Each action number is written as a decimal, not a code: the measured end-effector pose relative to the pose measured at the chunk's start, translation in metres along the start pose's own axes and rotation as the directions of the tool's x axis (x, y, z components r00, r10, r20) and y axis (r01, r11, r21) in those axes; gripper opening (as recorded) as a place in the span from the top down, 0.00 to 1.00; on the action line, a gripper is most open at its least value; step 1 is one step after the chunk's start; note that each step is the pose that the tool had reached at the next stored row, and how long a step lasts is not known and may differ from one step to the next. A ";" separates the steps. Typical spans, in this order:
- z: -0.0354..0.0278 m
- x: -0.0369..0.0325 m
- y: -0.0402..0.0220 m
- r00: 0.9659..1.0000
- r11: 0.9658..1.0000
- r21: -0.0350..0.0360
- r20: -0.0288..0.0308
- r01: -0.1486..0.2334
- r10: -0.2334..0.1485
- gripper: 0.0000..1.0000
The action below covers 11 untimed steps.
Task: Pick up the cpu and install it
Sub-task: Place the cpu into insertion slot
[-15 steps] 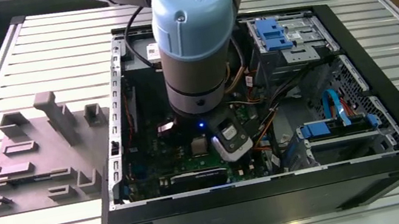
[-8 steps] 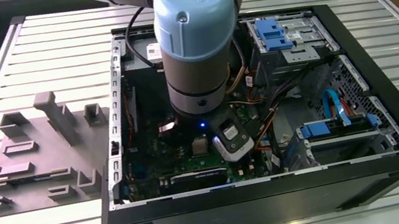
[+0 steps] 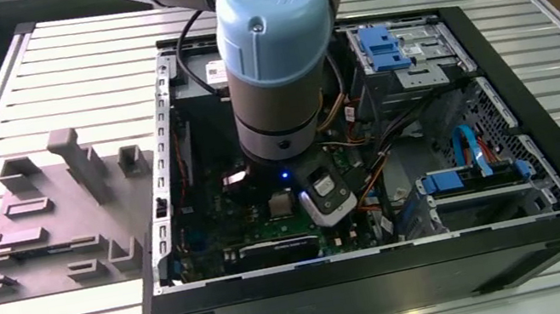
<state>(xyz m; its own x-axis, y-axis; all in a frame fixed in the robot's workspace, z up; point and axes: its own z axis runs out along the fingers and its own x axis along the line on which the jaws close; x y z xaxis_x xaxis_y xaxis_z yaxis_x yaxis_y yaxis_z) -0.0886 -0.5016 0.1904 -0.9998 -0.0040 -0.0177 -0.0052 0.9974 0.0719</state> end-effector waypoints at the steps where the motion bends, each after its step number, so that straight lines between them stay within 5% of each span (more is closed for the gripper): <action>1: 0.0000 0.0000 0.0000 1.000 1.000 0.000 0.000 0.000 0.000 0.53; 11: -0.0071 -0.0001 0.0005 1.000 1.000 0.000 0.000 0.000 0.000 0.53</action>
<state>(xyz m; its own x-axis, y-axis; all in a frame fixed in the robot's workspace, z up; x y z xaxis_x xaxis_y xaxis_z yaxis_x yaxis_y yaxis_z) -0.0886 -0.5017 0.1975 -0.9998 -0.0038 -0.0176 -0.0051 0.9974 0.0716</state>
